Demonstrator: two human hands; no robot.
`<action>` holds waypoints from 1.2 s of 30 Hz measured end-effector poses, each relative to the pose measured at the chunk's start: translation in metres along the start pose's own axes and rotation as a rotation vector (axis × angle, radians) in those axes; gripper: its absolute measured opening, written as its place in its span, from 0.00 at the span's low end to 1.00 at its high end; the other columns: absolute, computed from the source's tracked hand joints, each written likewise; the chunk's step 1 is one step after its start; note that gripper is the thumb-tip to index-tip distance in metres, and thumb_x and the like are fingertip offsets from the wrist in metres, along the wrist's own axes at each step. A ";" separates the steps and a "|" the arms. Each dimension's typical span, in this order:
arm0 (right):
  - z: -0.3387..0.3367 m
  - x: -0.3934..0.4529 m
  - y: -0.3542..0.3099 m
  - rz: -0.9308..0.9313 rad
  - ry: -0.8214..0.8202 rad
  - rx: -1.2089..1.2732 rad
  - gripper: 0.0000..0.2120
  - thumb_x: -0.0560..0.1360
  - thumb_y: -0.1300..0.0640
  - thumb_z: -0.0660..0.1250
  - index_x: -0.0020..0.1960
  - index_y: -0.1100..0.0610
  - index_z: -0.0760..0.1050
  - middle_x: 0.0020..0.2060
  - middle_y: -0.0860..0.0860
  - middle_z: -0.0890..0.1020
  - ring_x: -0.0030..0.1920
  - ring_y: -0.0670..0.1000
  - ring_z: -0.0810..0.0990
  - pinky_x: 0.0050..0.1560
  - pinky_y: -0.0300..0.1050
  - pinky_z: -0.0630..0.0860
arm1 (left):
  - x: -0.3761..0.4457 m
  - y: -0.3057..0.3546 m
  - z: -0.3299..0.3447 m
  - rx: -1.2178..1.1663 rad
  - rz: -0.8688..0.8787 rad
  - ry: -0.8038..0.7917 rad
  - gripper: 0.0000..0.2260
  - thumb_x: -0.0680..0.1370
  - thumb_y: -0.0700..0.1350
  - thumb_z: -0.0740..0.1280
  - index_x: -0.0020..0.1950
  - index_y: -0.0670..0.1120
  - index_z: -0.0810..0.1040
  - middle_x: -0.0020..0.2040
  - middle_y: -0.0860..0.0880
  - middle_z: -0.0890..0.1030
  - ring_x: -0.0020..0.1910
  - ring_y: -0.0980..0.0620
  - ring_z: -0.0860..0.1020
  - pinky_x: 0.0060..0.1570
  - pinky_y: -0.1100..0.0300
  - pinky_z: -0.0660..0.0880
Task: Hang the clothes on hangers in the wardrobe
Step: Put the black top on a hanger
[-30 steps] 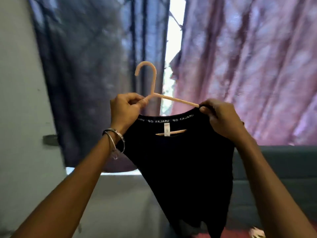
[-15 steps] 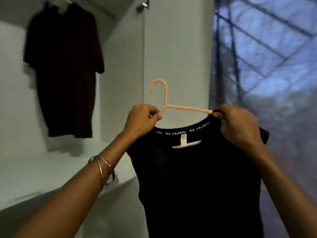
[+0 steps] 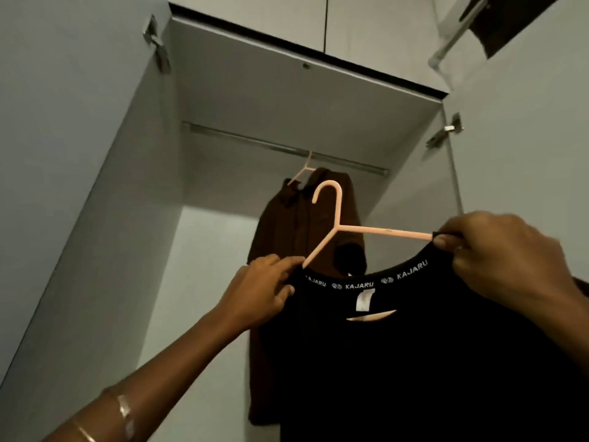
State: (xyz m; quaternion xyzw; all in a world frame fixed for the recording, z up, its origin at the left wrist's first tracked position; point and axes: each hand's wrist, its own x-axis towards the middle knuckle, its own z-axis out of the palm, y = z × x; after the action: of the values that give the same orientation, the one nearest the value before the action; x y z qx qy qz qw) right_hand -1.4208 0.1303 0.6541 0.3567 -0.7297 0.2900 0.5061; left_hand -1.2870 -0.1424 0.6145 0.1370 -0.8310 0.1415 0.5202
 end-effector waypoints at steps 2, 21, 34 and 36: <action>0.018 0.041 -0.012 -0.055 0.045 0.063 0.08 0.78 0.49 0.63 0.52 0.50 0.78 0.42 0.54 0.75 0.42 0.59 0.74 0.38 0.45 0.66 | 0.021 -0.028 -0.006 0.108 -0.043 0.088 0.21 0.77 0.48 0.66 0.69 0.56 0.69 0.53 0.53 0.77 0.48 0.54 0.76 0.50 0.57 0.77; 0.181 0.323 -0.163 0.047 0.373 0.204 0.07 0.76 0.66 0.64 0.54 0.63 0.76 0.44 0.60 0.76 0.52 0.62 0.78 0.45 0.51 0.70 | 0.168 -0.232 0.020 0.465 -0.075 0.112 0.12 0.78 0.44 0.62 0.62 0.50 0.75 0.51 0.52 0.73 0.49 0.54 0.73 0.43 0.63 0.66; 0.251 0.361 -0.218 -0.054 0.382 -0.076 0.12 0.78 0.67 0.60 0.59 0.63 0.76 0.50 0.60 0.79 0.51 0.61 0.78 0.46 0.49 0.69 | 0.189 -0.280 0.051 0.369 0.009 0.179 0.11 0.79 0.45 0.61 0.59 0.52 0.77 0.56 0.51 0.77 0.52 0.51 0.76 0.44 0.63 0.67; 0.246 0.361 -0.217 -0.077 0.389 -0.099 0.11 0.77 0.68 0.61 0.58 0.64 0.76 0.51 0.61 0.79 0.53 0.63 0.78 0.45 0.50 0.68 | 0.187 -0.278 0.052 0.373 0.004 0.177 0.11 0.79 0.45 0.61 0.59 0.52 0.77 0.55 0.52 0.77 0.52 0.51 0.76 0.43 0.63 0.66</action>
State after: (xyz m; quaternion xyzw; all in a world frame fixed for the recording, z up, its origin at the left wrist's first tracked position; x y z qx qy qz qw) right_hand -1.4588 -0.2698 0.9301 0.2963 -0.6174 0.2974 0.6653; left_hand -1.3041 -0.4334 0.7873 0.2165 -0.7417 0.3053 0.5565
